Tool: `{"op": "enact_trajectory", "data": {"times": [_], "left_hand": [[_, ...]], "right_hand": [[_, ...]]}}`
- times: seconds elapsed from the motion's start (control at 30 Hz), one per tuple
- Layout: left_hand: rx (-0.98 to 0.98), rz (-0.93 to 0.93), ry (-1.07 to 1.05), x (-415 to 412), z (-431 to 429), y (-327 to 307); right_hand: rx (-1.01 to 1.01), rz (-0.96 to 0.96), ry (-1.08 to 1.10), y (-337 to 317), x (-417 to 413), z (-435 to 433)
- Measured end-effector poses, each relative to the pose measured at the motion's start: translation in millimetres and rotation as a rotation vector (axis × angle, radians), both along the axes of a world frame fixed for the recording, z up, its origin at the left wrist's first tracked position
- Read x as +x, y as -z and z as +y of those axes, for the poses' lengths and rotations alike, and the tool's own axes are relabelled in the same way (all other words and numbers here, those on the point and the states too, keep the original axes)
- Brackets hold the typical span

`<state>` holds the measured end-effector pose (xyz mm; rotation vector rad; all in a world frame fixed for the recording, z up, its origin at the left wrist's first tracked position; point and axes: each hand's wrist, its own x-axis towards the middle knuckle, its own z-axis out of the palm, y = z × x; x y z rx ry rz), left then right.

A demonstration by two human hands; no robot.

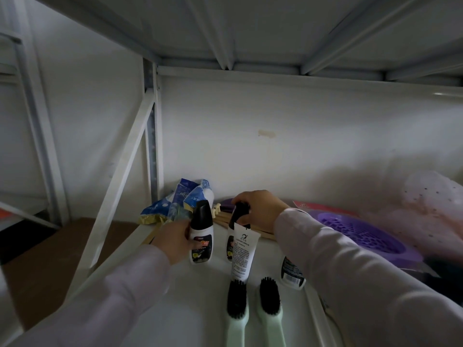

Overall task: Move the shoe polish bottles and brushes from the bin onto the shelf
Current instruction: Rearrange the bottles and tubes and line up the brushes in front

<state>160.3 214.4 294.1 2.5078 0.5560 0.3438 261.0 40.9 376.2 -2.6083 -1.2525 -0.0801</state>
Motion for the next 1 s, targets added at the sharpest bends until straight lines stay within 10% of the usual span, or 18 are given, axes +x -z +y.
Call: {"op": "enact_trajectory", "data": {"times": [0.27,0.53,0.77,1.0], "left_hand": [[-0.082,-0.069,0.021,-3.9,-1.8,10.7],[0.010,-0.633,-0.063,-33.3,-30.6,8.3],[-0.247,-0.453,0.111,-31.7,-76.0,18.9],[-0.368,-0.194,0.163,-20.6,-91.8,30.3]], "right_hand": [[-0.012,0.006,-0.022,7.4,1.1,-4.4],[0.337,0.155,0.052,-26.4,5.9,-87.0],[0.452,0.590,0.114,22.3,7.7,-141.9],[0.179,0.501,0.180,77.1,14.6,-126.4]]}}
